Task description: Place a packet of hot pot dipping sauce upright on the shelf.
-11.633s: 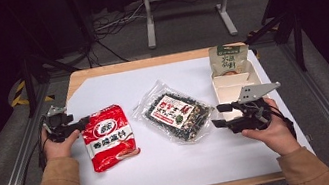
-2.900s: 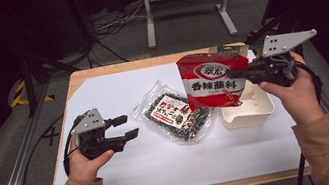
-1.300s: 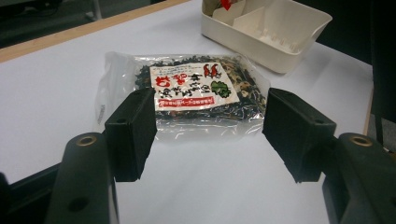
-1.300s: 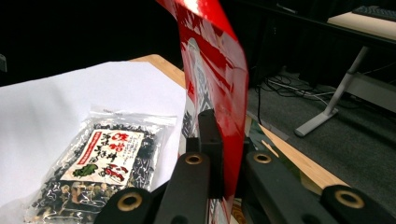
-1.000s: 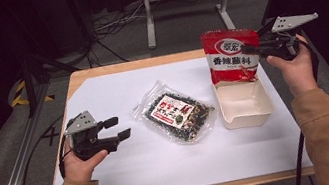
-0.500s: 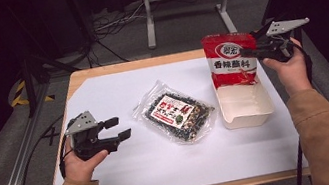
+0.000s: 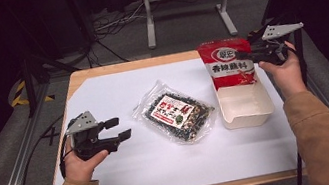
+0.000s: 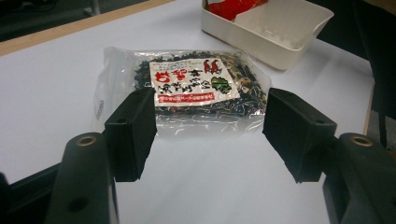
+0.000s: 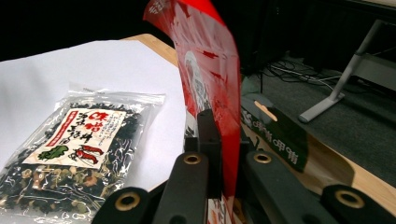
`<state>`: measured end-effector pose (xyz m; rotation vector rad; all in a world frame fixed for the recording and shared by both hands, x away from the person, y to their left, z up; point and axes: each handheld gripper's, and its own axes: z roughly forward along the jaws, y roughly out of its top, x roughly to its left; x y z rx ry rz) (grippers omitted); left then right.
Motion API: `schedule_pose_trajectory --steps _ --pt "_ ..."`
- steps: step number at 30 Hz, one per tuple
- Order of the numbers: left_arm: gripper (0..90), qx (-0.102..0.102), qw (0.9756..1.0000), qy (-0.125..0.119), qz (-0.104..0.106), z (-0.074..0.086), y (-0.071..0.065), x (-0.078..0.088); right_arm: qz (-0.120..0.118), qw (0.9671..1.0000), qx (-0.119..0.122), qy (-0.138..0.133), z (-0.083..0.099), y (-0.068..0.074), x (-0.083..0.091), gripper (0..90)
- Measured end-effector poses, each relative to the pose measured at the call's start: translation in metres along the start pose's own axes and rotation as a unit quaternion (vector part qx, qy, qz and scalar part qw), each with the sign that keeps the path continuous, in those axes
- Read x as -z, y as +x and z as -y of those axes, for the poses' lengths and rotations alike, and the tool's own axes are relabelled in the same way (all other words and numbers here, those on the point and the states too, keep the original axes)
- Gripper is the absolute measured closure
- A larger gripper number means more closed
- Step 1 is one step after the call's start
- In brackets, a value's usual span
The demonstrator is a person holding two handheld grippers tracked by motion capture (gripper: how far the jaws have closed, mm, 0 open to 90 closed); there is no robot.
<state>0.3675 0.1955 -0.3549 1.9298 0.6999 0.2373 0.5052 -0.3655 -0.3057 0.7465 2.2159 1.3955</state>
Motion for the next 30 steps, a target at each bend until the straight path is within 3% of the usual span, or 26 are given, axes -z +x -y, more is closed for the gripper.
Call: schedule_pose_trajectory --steps 5,14,20,30 --pt "35.2 0.002 1.0 -0.001 0.003 0.0 0.001 -0.001 -0.002 0.9999 -0.009 0.005 0.009 0.001 -0.002 88.5" --pt "35.0 0.002 1.0 0.003 0.007 -0.001 0.002 -0.004 0.017 0.999 -0.043 0.0 0.029 -0.006 0.006 88.7" --pt "34.9 0.003 1.0 0.004 0.007 -0.001 0.002 -0.006 0.033 0.9975 -0.062 0.011 0.04 -0.008 0.01 88.7" --pt "34.9 0.006 0.9999 0.009 0.002 0.0 0.002 -0.007 0.036 0.9967 -0.07 0.017 0.043 -0.007 0.011 86.3"
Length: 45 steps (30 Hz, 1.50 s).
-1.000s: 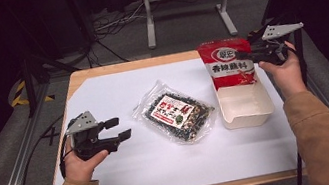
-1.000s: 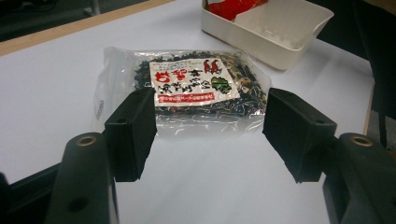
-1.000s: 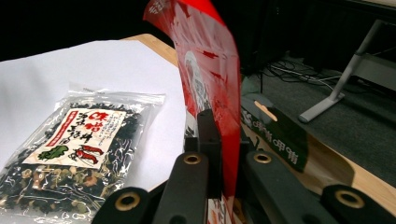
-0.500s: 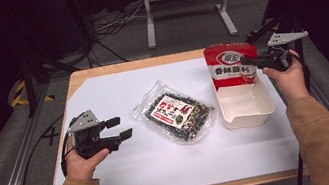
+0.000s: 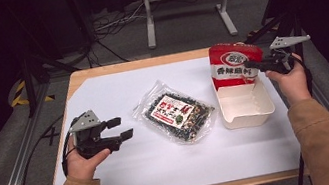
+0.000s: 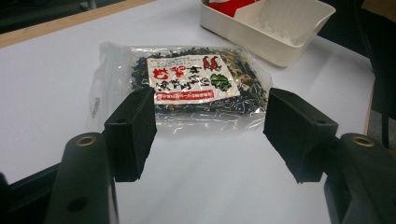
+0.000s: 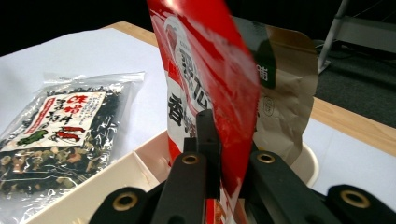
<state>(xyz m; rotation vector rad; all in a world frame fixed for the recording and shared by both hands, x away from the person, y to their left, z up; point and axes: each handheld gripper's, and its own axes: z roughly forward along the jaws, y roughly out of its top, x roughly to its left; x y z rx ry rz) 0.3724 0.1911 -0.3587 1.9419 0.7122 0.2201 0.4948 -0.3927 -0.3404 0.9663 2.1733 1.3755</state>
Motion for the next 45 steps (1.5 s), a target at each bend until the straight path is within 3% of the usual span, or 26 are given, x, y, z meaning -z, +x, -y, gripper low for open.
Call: schedule_pose_trajectory --steps 5,8,11,15,18,24,29,33,40,45 --pt "35.2 -0.002 0.9998 0.008 -0.017 0.001 0.002 -0.003 0.002 0.9999 -0.011 0.003 -0.001 0.003 0.002 79.2" --pt "35.1 -0.001 0.9997 0.012 -0.023 0.002 0.003 -0.004 0.002 0.9997 -0.026 -0.002 -0.003 0.007 0.004 70.2" --pt "35.1 -0.002 0.9995 0.014 -0.029 0.002 0.005 -0.004 0.021 0.9995 -0.022 0.001 -0.005 0.011 0.007 58.0" --pt "34.8 0.006 0.9995 0.015 -0.027 0.002 0.004 -0.005 0.033 0.9989 -0.028 0.019 -0.006 0.017 0.012 51.5" --pt "34.7 0.005 0.9995 0.014 -0.026 0.001 0.005 -0.005 0.044 0.9985 -0.03 0.014 -0.004 0.021 0.018 47.0" --pt "34.6 -0.003 0.9995 0.015 -0.028 0.0 0.005 -0.006 0.056 0.9976 -0.041 -0.001 0.003 0.027 0.029 41.8" --pt "34.5 0.003 0.9995 0.017 -0.027 0.001 0.004 -0.007 0.069 0.9971 -0.031 -0.006 0.008 0.034 0.039 40.9" --pt "34.5 0.002 0.9993 0.019 -0.032 0.001 0.004 -0.007 0.076 0.9969 -0.014 -0.014 0.011 0.048 0.05 40.9" --pt "34.4 -0.001 0.9977 0.031 -0.059 -0.001 0.004 -0.014 0.067 0.9977 -0.003 -0.013 0.02 0.071 0.058 40.7" --pt "35.1 -0.004 0.9971 0.023 -0.073 -0.003 0.007 -0.017 0.056 0.9983 -0.001 -0.019 0.023 0.086 0.063 40.6"
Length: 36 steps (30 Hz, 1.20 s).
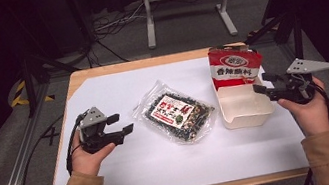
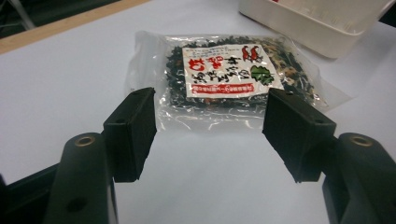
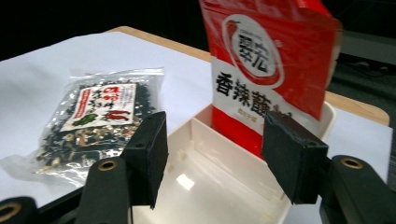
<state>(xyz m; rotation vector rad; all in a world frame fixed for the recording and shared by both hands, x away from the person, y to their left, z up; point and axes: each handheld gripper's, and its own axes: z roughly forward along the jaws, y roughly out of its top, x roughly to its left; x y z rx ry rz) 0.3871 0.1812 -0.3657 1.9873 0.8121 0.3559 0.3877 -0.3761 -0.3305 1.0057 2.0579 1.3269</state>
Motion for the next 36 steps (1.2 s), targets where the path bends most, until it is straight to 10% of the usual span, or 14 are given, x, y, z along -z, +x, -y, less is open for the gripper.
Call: schedule_pose_trajectory --steps 8,36 --pt "34.3 0.018 0.9996 0.014 0.017 -0.002 0.006 -0.005 -0.014 0.9997 0.018 -0.003 0.009 0.025 0.003 40.6" --pt "30.0 0.08 0.9951 0.041 -0.041 -0.007 0.046 -0.066 -0.081 0.9954 0.051 0.0 0.013 0.066 -0.001 52.0"
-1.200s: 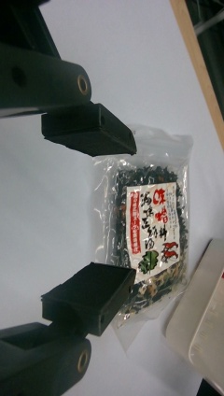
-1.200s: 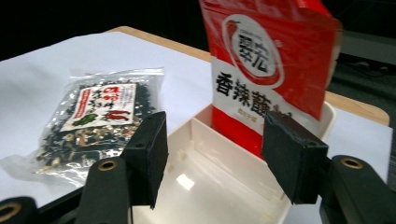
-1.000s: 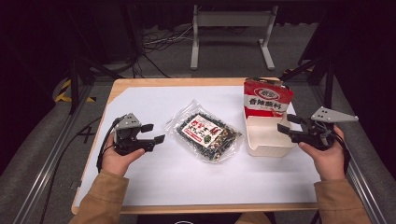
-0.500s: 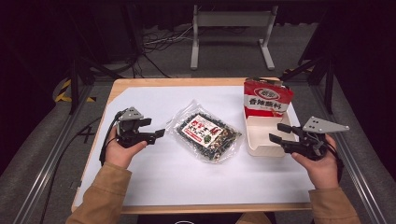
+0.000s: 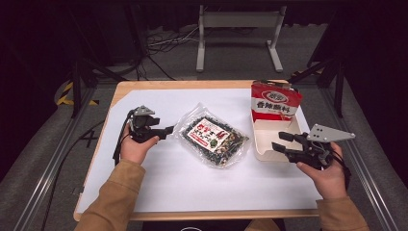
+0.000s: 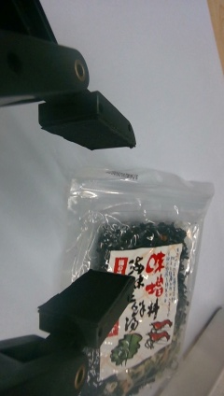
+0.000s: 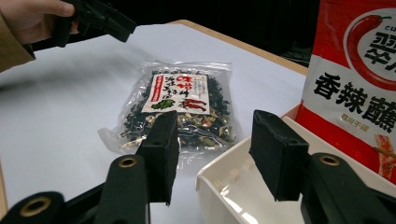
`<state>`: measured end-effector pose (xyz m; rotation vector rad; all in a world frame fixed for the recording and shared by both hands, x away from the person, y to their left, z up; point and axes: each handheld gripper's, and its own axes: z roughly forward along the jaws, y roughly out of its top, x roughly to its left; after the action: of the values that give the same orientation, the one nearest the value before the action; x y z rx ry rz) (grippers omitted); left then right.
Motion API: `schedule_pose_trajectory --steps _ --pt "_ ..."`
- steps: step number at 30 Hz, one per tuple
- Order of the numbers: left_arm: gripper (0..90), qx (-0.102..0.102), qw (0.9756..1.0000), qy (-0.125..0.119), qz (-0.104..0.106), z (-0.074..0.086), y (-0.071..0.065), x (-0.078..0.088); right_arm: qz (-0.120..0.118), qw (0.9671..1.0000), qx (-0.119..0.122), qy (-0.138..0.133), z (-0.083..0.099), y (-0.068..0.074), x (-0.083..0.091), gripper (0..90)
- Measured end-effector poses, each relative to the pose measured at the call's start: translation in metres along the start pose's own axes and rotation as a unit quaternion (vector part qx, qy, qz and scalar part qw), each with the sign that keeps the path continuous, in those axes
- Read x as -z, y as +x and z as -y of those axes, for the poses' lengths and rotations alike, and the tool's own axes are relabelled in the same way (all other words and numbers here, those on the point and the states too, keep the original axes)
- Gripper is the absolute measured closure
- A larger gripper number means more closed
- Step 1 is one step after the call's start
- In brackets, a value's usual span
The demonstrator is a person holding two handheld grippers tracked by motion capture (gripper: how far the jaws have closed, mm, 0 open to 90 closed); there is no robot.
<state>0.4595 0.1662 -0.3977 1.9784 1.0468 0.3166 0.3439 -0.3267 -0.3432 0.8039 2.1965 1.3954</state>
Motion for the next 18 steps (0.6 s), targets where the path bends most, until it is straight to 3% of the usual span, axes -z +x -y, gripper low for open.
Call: schedule_pose_trajectory --steps 18 --pt "44.6 0.032 0.9992 0.02 0.007 0.01 0.02 -0.038 -0.03 0.9995 0.013 0.0 -0.001 0.008 -0.003 61.0"
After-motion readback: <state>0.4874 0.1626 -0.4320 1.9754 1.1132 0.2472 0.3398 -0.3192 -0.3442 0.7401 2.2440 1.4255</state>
